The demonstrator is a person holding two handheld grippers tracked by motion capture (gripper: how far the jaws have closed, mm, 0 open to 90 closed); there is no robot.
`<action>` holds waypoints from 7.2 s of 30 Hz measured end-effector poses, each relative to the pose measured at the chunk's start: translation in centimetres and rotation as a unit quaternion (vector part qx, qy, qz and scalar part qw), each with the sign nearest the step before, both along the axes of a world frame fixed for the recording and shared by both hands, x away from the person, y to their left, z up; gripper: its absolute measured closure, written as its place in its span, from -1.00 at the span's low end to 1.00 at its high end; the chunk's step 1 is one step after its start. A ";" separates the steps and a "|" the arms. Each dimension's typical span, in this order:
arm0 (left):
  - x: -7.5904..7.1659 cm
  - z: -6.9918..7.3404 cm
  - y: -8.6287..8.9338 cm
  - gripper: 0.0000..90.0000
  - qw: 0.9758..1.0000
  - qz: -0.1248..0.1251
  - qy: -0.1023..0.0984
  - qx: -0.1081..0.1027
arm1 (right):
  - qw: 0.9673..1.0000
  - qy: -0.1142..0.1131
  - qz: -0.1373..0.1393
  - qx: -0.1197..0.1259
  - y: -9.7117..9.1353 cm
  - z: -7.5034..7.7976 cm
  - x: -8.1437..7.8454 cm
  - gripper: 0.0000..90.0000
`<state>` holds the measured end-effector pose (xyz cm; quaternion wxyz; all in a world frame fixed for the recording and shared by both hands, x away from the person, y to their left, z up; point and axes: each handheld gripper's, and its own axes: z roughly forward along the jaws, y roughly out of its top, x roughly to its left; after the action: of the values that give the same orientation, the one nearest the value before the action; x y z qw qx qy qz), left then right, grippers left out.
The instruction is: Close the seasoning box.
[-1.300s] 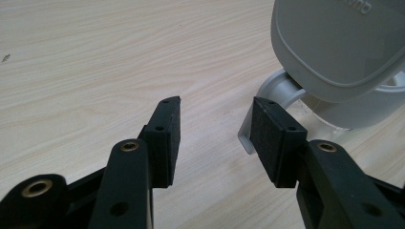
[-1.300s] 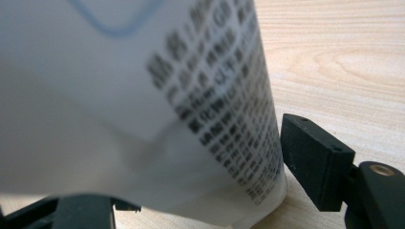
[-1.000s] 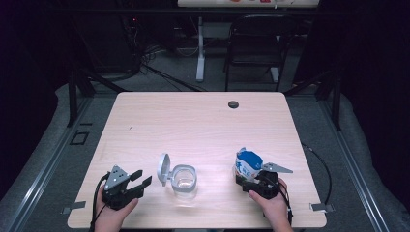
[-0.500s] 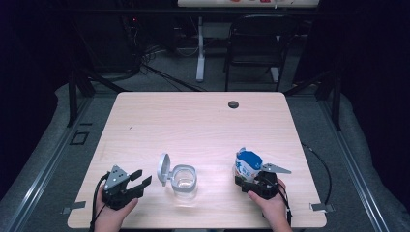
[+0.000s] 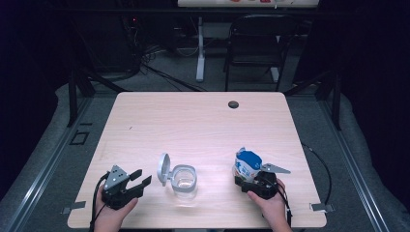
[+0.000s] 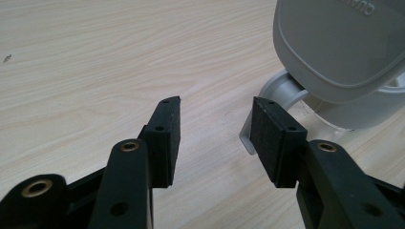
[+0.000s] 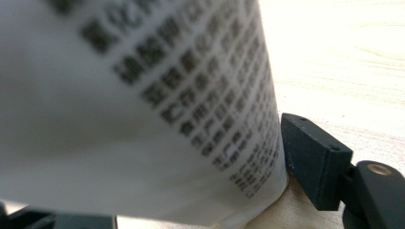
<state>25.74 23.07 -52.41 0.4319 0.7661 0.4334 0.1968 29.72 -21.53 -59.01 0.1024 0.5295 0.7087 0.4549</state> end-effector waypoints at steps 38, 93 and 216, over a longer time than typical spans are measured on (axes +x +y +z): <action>0.1 -0.1 0.0 0.21 1.000 -0.001 -0.001 -0.001 | 1.000 -0.007 0.010 -0.016 0.1 0.0 -0.1 -0.12; -0.1 -0.5 0.0 0.22 1.000 -0.005 -0.001 -0.013 | 0.994 -0.077 0.043 -0.063 2.1 2.8 -1.8 -0.03; 0.0 -0.5 0.2 0.18 1.000 -0.001 -0.002 -0.005 | 0.894 -0.222 0.110 -0.373 9.6 6.8 -1.2 -0.04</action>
<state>25.76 23.31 -52.88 0.4366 0.7639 0.4330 0.1957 28.51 -11.94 -52.24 0.3968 0.2560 0.8388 0.2710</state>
